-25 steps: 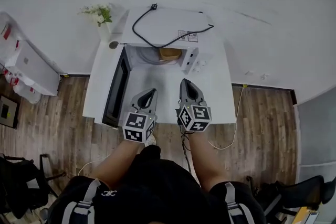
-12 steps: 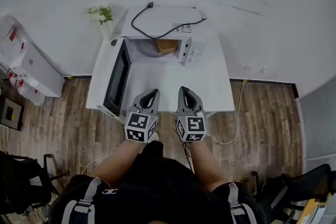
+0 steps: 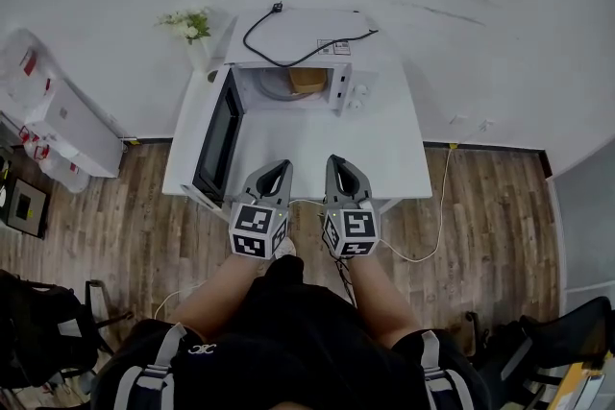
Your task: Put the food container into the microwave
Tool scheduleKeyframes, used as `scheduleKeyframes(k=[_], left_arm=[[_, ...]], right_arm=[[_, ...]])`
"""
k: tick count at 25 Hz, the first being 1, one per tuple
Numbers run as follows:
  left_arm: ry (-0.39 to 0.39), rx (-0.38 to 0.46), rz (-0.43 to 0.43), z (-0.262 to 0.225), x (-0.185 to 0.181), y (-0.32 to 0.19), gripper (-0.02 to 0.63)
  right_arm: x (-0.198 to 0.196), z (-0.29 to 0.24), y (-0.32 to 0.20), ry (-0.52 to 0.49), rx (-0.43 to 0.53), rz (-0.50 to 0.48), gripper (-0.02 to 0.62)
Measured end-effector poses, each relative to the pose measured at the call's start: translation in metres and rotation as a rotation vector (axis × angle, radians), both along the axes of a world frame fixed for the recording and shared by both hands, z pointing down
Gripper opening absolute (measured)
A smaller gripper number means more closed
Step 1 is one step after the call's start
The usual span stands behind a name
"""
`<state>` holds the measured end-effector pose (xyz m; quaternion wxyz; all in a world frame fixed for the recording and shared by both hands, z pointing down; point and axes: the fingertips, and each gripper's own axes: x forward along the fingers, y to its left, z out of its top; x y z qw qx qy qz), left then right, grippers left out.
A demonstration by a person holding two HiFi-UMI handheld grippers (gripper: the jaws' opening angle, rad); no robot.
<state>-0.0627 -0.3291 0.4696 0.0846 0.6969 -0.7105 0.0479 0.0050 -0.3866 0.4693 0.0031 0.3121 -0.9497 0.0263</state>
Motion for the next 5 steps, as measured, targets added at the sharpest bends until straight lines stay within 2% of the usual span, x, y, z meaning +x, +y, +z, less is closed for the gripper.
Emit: scheduleKeyframes(k=[5], left_arm=[[-0.002,-0.005,0.001,0.0012,0.0007,-0.0072,-0.006]], right_arm=[[0.0003,-0.0017,-0.0070,-0.019,-0.011,-0.005,0.003]])
